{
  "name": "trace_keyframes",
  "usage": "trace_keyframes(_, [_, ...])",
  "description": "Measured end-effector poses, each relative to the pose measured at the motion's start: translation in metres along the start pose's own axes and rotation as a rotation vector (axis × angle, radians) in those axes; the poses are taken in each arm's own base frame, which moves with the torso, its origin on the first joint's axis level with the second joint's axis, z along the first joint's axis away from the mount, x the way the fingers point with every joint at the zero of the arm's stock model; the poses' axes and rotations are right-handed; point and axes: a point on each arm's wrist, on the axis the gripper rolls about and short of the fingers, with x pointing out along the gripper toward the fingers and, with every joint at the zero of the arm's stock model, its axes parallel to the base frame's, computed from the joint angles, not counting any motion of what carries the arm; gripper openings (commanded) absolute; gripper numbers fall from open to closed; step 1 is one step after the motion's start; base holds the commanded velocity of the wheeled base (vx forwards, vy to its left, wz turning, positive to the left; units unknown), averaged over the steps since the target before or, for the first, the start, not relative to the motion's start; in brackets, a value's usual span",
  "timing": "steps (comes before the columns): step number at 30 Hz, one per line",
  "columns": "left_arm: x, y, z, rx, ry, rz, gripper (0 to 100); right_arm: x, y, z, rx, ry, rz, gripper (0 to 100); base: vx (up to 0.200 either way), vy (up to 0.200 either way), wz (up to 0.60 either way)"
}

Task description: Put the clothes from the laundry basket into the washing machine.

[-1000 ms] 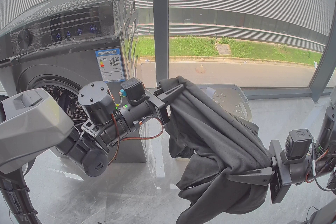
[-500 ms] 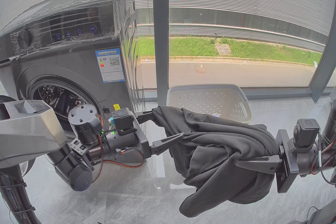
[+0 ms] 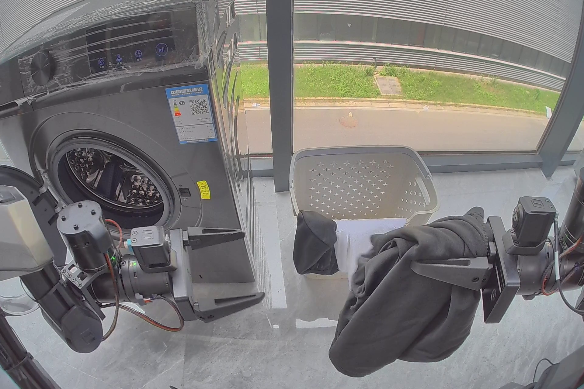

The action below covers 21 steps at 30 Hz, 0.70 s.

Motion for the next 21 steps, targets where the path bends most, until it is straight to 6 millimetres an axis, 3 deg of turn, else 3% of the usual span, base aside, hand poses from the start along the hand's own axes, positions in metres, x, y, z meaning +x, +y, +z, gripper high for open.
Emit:
trace_keyframes(3, [-0.009, 0.003, 0.002, 0.018, -0.004, 0.026, 100, 0.0, 0.0, 0.001, -0.001, -0.003, -0.003, 0, 0.0, 0.0, 0.0])
trace_keyframes(7, [-0.005, 0.002, 0.009, 0.049, -0.023, 0.001, 100, 0.001, 0.0, 0.001, -0.001, -0.004, 0.001, 0, 0.0, 0.0, 0.0])
trace_keyframes(15, [0.04, -0.033, 0.023, 0.106, -0.078, -0.222, 100, 0.008, 0.001, 0.004, -0.006, -0.002, 0.033, 0, 0.0, 0.0, 0.0])
trace_keyframes(21, [0.064, -0.056, 0.02, 0.1, -0.08, -0.33, 100, 0.022, 0.004, 0.01, -0.017, -0.004, 0.079, 0, 0.0, 0.0, 0.0])
